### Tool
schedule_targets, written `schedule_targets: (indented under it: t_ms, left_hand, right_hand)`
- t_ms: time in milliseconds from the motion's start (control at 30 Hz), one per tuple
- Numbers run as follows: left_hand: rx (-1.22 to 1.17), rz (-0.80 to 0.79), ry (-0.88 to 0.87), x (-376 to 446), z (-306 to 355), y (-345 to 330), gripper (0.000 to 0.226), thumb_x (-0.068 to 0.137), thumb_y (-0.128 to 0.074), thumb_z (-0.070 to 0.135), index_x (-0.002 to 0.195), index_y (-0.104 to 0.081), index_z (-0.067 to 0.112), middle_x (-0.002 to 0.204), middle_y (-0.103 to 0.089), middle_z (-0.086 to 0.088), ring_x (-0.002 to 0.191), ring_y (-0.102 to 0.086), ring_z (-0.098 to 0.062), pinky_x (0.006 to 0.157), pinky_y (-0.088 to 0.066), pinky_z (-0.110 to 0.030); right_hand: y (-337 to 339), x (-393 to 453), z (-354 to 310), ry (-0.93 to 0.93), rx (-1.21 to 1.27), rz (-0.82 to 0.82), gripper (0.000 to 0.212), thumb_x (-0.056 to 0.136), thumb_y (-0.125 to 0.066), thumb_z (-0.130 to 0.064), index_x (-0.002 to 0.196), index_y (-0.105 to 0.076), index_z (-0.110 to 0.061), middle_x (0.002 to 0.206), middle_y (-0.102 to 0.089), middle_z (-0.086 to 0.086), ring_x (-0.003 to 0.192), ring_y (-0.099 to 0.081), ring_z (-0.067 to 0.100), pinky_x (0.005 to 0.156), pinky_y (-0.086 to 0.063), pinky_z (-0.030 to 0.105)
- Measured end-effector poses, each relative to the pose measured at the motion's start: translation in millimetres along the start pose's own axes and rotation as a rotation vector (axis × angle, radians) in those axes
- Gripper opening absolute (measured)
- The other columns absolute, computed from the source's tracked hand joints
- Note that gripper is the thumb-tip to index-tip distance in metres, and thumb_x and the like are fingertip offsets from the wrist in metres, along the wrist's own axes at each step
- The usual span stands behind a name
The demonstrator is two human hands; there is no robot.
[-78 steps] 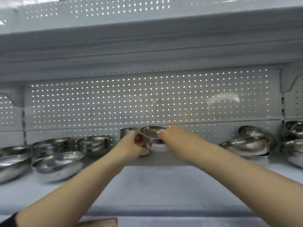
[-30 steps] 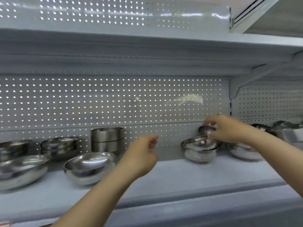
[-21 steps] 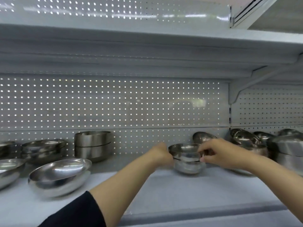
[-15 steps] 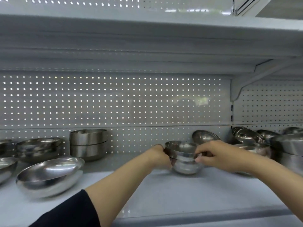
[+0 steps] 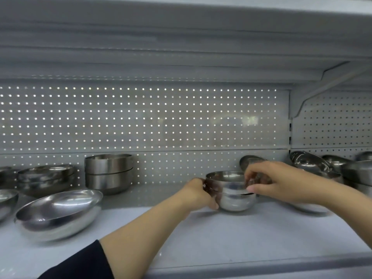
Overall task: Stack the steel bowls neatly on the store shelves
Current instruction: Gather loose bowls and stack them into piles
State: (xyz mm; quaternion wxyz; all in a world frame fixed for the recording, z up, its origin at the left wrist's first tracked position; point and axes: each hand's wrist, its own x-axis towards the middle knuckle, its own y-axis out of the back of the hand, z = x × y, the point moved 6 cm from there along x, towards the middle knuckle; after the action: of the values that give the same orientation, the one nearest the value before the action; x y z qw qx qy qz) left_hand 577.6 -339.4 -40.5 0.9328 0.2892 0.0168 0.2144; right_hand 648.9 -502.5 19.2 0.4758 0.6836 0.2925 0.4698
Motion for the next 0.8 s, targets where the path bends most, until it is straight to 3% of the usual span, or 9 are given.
schedule_targets:
  t_ms: [100,167,267,333,400,500,633,700,800]
  left_hand:
    - [0.043,0.01,0.005,2,0,-1,0.051,0.076,-0.065,-0.005,0.125,-0.05,0.001,0.092,-0.058,-0.003,0.089,-0.053,-0.017,0.083,-0.041,-0.024]
    - [0.052,0.024,0.007,3,0,-1,0.057,0.079,-0.061,-0.007,0.133,-0.044,0.0,0.11,-0.061,-0.012,0.099,-0.055,-0.02,0.092,-0.043,-0.026]
    - [0.0,0.038,0.044,9,-6,0,0.046,0.081,-0.056,-0.009,0.126,-0.047,-0.001,0.111,-0.054,-0.01,0.095,-0.047,-0.02,0.092,-0.039,-0.022]
    - [0.019,0.116,0.05,10,-5,9,0.027,0.083,-0.054,-0.008,0.106,-0.05,0.005,0.104,-0.05,-0.009,0.09,-0.046,-0.02,0.088,-0.044,-0.024]
    - [-0.008,0.232,0.044,11,-2,27,0.028,0.086,-0.052,-0.004,0.107,-0.051,0.013,0.1,-0.049,-0.008,0.088,-0.049,-0.019,0.081,-0.048,-0.026]
    - [-0.009,0.403,0.095,11,6,64,0.013,0.09,-0.052,0.006,0.101,-0.058,0.006,0.087,-0.05,-0.006,0.076,-0.049,-0.016,0.06,-0.043,-0.015]
    - [0.027,0.594,0.156,19,-2,116,0.03,0.089,-0.047,0.008,0.114,-0.058,-0.005,0.112,-0.063,-0.02,0.105,-0.06,-0.027,0.078,-0.046,-0.031]
    - [-0.023,0.657,0.143,21,-15,128,0.029,0.087,-0.047,0.004,0.109,-0.06,-0.009,0.114,-0.063,-0.026,0.109,-0.06,-0.034,0.088,-0.047,-0.038]
    - [-0.085,0.661,0.158,31,-47,129,0.028,0.086,-0.053,0.005,0.107,-0.064,-0.01,0.107,-0.065,-0.028,0.105,-0.063,-0.034,0.085,-0.05,-0.04]
  right_hand:
    - [-8,-4,19,-0.141,0.109,0.015,0.048,0.063,-0.066,-0.068,0.102,-0.056,-0.042,0.099,-0.058,-0.023,0.087,-0.057,-0.008,0.076,-0.046,0.016]
    - [-22,-4,26,-0.22,0.255,-0.012,0.056,0.05,-0.073,-0.069,0.097,-0.062,-0.04,0.097,-0.066,-0.019,0.089,-0.062,-0.002,0.084,-0.051,0.027]
    - [-35,2,26,-0.252,0.418,0.01,0.05,0.044,-0.082,-0.059,0.085,-0.068,-0.032,0.088,-0.071,-0.009,0.084,-0.067,0.01,0.086,-0.053,0.037]
    - [-35,12,23,-0.251,0.446,0.042,0.049,0.043,-0.083,-0.055,0.08,-0.068,-0.027,0.083,-0.07,-0.009,0.081,-0.067,0.012,0.081,-0.053,0.032]
    - [-30,28,14,-0.237,0.446,0.072,0.047,0.043,-0.083,-0.053,0.077,-0.066,-0.026,0.077,-0.069,-0.012,0.076,-0.065,0.006,0.072,-0.051,0.024]
    - [-21,65,-5,-0.197,0.516,0.115,0.04,0.049,-0.087,-0.041,0.08,-0.065,-0.026,0.074,-0.065,-0.015,0.071,-0.06,-0.003,0.059,-0.044,0.017]
    - [-24,123,-39,-0.102,0.663,0.072,0.03,0.064,-0.085,-0.02,0.086,-0.064,-0.018,0.085,-0.061,0.003,0.077,-0.06,0.02,0.077,-0.056,0.04]
    - [-38,144,-47,-0.113,0.751,0.052,0.033,0.066,-0.084,-0.012,0.092,-0.064,-0.012,0.089,-0.057,0.006,0.078,-0.058,0.021,0.078,-0.056,0.038]
    - [-69,163,-49,-0.141,0.823,0.005,0.04,0.063,-0.085,-0.008,0.098,-0.064,-0.007,0.084,-0.055,0.004,0.074,-0.057,0.02,0.075,-0.054,0.036]
